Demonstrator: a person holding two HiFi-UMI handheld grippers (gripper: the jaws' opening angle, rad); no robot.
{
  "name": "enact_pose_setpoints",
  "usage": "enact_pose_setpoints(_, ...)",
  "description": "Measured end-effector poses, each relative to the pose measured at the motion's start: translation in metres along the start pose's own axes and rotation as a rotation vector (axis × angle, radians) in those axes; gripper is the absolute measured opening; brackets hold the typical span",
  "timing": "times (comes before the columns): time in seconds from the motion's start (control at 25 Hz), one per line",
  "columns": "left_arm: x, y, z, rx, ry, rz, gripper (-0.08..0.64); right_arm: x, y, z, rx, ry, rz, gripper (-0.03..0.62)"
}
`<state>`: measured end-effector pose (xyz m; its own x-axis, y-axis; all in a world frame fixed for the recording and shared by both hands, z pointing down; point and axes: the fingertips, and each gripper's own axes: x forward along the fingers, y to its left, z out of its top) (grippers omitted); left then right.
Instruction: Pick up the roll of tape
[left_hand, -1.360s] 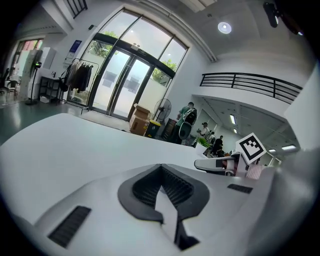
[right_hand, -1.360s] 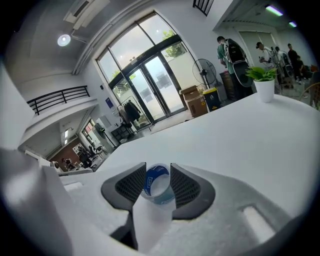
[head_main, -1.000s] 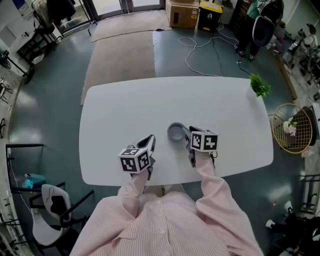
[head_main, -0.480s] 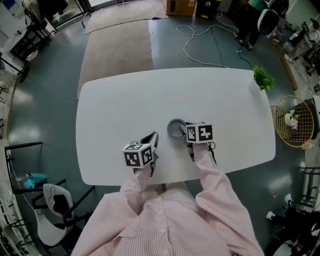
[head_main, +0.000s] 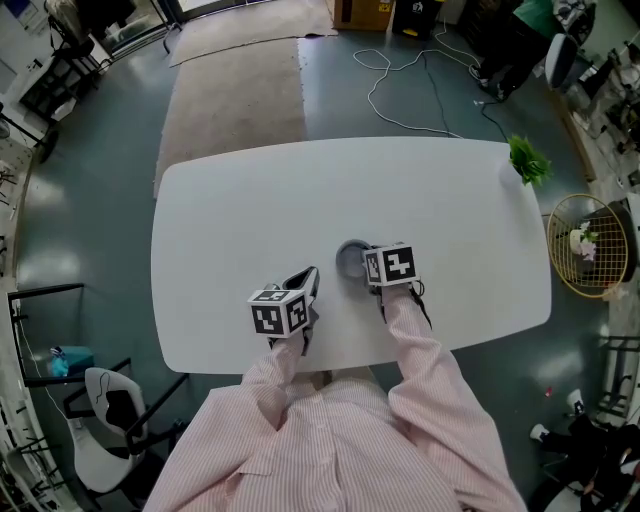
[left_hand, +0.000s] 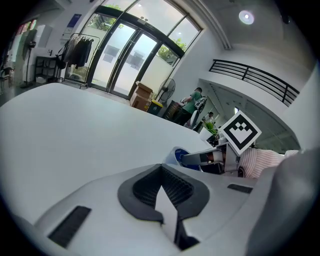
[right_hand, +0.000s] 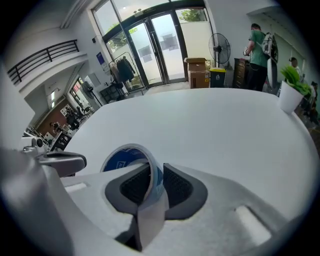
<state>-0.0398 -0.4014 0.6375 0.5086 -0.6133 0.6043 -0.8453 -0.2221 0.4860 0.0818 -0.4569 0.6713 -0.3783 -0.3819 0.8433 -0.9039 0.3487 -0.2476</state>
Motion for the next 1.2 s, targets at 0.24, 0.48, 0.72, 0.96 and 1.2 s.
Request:
enact_pose_setpoints(0.24, 0.000, 0.000, 0.002, 0.003, -0.002, 0.002, 0.001, -0.001, -0.001, 0.000, -0.097, 0.026, -0.056, 0.063)
enact_pose_setpoints(0.48, -0.006, -0.003, 0.009, 0.023, -0.026, -0.011, 0.002, -0.012, -0.005, 0.006, -0.145, -0.010, -0.096, 0.057)
enact_pose_setpoints(0.72, -0.019, -0.015, 0.028, 0.128, -0.065, -0.041, 0.002, -0.033, 0.004, 0.026, -0.176, -0.138, -0.087, 0.057)
enact_pose_setpoints(0.96, -0.035, -0.026, 0.048, 0.169, -0.128, -0.049, 0.001, -0.064, 0.013, 0.046, -0.197, -0.313, -0.069, 0.057)
enact_pose_setpoints(1.2, -0.057, -0.040, 0.075, 0.228, -0.202, -0.053, 0.000, -0.101, 0.021, 0.062, -0.189, -0.451, -0.067, 0.057)
